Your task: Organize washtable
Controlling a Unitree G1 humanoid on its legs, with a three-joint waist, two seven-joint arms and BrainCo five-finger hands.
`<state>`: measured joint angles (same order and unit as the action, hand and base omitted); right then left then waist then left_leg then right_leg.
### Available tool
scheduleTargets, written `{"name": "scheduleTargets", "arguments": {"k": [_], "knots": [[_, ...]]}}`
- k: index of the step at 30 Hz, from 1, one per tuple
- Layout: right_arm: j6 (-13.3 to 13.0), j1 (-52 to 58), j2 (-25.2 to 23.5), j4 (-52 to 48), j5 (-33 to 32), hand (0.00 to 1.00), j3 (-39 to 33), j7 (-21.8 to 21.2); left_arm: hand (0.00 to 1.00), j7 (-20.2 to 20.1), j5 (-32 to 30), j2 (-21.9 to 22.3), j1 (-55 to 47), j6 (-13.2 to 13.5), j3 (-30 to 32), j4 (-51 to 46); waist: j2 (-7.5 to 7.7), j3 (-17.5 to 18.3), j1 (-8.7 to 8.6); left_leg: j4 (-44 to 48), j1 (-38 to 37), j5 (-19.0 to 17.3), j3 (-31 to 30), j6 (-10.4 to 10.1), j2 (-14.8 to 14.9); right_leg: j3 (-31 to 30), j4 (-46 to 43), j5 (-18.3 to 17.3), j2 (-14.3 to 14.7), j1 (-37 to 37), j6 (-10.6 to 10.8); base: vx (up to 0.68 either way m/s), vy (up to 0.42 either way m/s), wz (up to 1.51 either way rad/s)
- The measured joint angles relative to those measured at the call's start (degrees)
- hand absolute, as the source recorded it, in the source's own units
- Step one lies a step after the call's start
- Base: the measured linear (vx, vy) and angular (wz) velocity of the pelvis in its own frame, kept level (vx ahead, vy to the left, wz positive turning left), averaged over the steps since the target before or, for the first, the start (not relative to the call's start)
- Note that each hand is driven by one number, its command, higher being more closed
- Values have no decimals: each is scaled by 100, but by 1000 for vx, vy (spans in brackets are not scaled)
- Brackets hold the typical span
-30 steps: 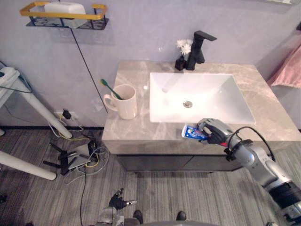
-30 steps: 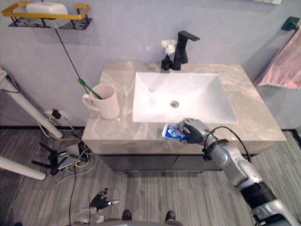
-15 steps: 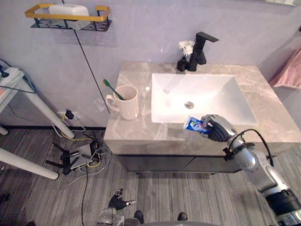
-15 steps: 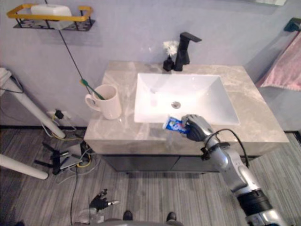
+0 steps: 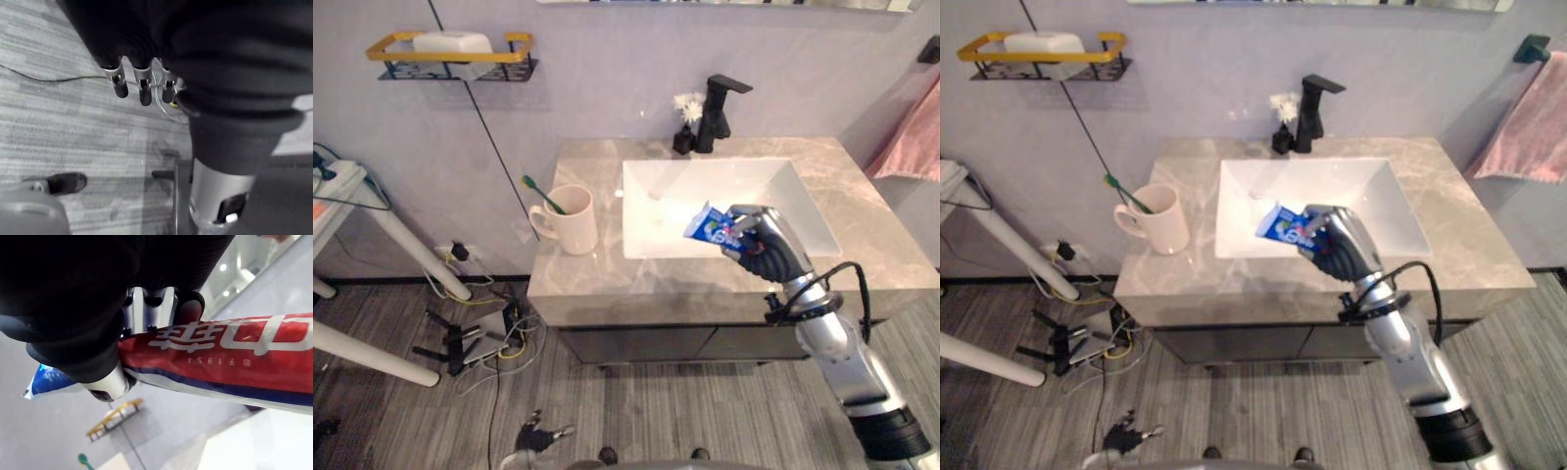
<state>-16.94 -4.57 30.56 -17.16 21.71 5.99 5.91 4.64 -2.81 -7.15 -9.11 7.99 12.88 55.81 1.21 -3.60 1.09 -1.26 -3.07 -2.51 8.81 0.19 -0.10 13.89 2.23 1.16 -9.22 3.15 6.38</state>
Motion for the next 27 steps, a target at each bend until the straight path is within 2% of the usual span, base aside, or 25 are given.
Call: {"name": "scheduleTargets", "arguments": {"k": [2,4,6,7,13,15,20,24,27], "knots": [[-66,1,-3,-16,-98,100,129,40,0,129,11,-154,-201,4,247,-444,-20,65,26,-1,3,1,-4,-2,6,3,12,-1,6,0,0,0,0,0],[-73,9,-3,-16,-112,100,201,38,0,208,72,-285,-275,10,562,-1074,-40,87,134,-1,4,4,-6,-6,3,11,14,-2,4,10,0,-2,-2,2],[-71,15,-17,-16,-199,100,230,31,0,338,115,-381,-300,35,884,-1927,-49,112,202,-1,20,15,-42,-20,-3,33,6,-2,-2,13,0,0,0,7],[-72,33,-50,-18,-296,100,257,19,0,405,117,-454,-329,88,1028,-2511,-48,158,295,-1,23,16,-50,-22,-4,42,6,-3,-3,13,-1,0,0,8],[-60,50,-351,-26,-467,100,298,-17,0,820,504,-396,-353,336,1226,-5398,-52,274,377,7,-12,25,-187,-13,-41,208,6,-18,-40,131,-11,-9,-5,13],[-43,51,-413,-25,-547,100,307,-77,0,889,741,-275,-317,472,1120,-6242,-55,275,414,6,-68,25,-207,-13,-69,227,-1,-43,-69,196,3,-22,-2,8],[1,53,-627,-27,-563,100,420,-131,0,898,1315,-200,-297,854,265,-8151,-95,308,440,5,-144,43,-337,14,-105,337,-14,-62,-102,346,3,-35,-9,13],[17,49,-725,-43,-585,100,550,-240,0,658,1758,-179,-284,958,-377,-8651,-161,359,445,-33,-168,88,-365,5,-106,350,-17,-69,-100,365,5,-45,-24,5],[148,43,-776,-43,-689,100,569,-244,0,391,2263,-79,-153,975,-926,-8678,-166,362,437,-99,-198,150,-385,-1,-93,359,-26,-68,-83,365,5,-65,-35,2]]}}
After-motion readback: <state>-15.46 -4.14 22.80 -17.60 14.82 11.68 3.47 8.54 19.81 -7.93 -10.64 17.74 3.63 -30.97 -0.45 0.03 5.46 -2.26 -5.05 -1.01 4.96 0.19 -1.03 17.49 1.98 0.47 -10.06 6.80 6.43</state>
